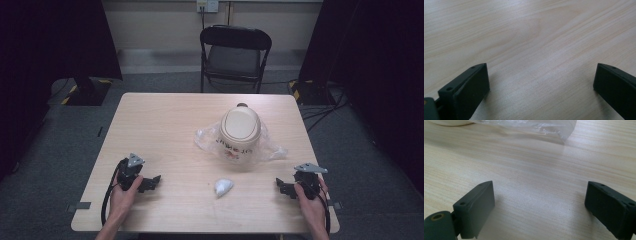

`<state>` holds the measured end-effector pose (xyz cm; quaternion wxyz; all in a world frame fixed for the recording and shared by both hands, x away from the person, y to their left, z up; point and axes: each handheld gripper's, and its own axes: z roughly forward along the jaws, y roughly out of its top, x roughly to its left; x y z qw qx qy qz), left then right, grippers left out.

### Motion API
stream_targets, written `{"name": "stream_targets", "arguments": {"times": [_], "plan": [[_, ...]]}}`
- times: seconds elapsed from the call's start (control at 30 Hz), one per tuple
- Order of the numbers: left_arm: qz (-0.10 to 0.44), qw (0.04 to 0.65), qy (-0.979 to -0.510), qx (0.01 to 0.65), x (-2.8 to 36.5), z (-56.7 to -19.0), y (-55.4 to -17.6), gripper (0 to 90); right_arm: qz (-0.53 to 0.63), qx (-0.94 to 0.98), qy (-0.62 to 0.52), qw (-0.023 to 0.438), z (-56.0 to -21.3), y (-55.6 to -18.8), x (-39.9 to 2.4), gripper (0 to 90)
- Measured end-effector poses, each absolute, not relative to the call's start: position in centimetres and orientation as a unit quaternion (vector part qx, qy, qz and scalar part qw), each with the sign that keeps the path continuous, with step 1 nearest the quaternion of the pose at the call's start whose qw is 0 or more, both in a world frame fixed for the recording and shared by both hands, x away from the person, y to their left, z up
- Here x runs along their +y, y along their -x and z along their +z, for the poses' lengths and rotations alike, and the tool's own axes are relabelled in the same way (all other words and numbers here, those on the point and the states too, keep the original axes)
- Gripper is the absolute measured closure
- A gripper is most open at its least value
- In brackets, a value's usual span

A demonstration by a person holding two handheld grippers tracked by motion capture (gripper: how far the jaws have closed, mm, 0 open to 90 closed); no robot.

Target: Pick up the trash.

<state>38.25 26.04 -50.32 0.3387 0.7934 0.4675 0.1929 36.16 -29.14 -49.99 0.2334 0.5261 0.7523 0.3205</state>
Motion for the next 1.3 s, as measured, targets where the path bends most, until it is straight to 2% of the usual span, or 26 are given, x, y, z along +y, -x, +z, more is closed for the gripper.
{"name": "stream_targets", "arguments": {"times": [0.23, 0.27, 0.37, 0.43, 0.7, 1.17, 1.3], "plan": [[0.194, 0.332, -0.795, 0.469, 25.9, -50.2, -38.2, 1.4, 0.319, 0.750, -0.529, 0.235, -50.0, -36.3, -29.2, 8.4], [0.195, 0.336, -0.791, 0.472, 25.9, -50.1, -38.1, 3.5, 0.319, 0.750, -0.529, 0.236, -50.0, -36.3, -29.2, 8.4], [0.201, 0.340, -0.788, 0.473, 25.9, -49.9, -38.0, 18.0, 0.319, 0.750, -0.528, 0.236, -50.0, -36.3, -29.3, 8.4], [0.192, 0.348, -0.786, 0.473, 25.8, -49.9, -38.0, 15.1, 0.319, 0.750, -0.528, 0.236, -50.0, -36.3, -29.2, 8.4], [0.176, 0.388, -0.785, 0.451, 25.2, -49.0, -37.6, 16.0, 0.319, 0.750, -0.529, 0.236, -50.0, -36.3, -29.2, 8.4], [0.151, 0.430, -0.799, 0.392, 20.7, -46.1, -39.4, 17.5, 0.319, 0.750, -0.529, 0.236, -50.0, -36.3, -29.2, 8.4], [0.135, 0.451, -0.791, 0.392, 19.7, -45.7, -40.0, 18.1, 0.319, 0.751, -0.528, 0.236, -50.0, -36.3, -29.2, 8.4]]}}
